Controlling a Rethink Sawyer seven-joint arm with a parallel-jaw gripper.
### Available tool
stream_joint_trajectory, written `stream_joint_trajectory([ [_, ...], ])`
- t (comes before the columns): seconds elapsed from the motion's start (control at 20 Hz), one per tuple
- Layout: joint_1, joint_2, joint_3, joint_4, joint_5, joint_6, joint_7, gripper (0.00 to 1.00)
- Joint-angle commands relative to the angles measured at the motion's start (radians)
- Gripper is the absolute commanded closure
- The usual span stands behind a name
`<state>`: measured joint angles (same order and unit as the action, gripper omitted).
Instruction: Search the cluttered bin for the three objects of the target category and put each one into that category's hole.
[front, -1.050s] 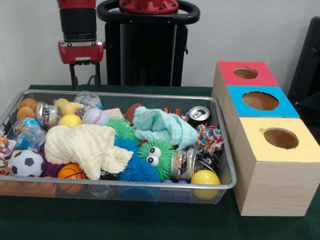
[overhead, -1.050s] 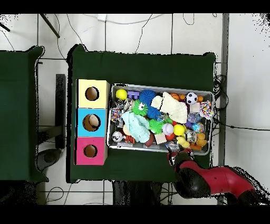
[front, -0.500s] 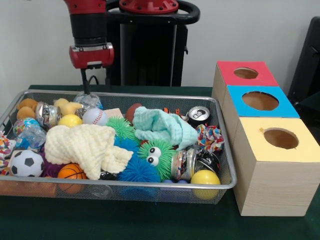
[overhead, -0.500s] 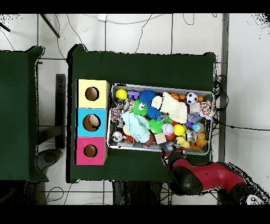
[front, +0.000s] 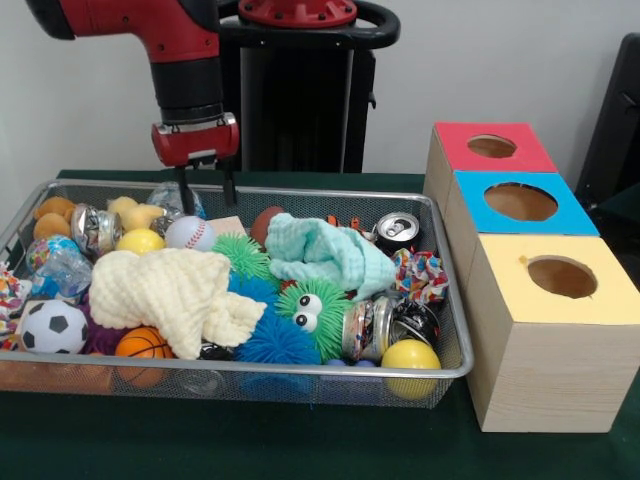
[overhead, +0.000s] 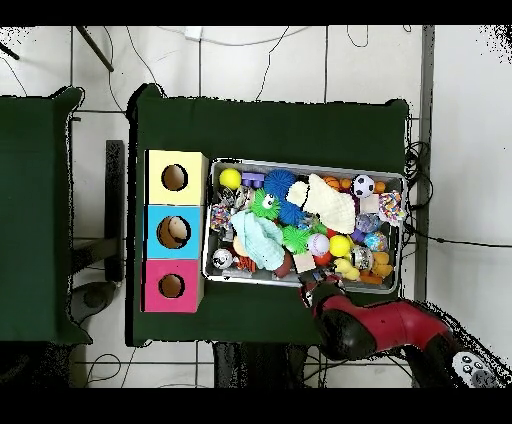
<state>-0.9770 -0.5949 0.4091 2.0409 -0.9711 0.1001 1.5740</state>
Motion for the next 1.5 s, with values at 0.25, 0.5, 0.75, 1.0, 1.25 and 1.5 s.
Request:
stream_joint_trajectory([
  [0.25, -0.061, 0.085, 0.024, -0.143, -0.070, 0.033, -0.025, 0.00],
  [0.5, -0.065, 0.074, 0.029, -0.145, -0.075, 0.050, -0.044, 0.00],
  [0.75, -0.079, 0.056, 0.043, -0.127, -0.073, 0.070, -0.067, 0.00],
  [1.0, -0.120, 0.012, 0.093, -0.100, -0.046, 0.123, -0.126, 0.00],
  [1.25, -0.188, -0.038, 0.170, -0.068, -0.009, 0.198, -0.210, 0.00],
  [1.5, -0.256, -0.085, 0.260, -0.039, 0.034, 0.290, -0.291, 0.00],
])
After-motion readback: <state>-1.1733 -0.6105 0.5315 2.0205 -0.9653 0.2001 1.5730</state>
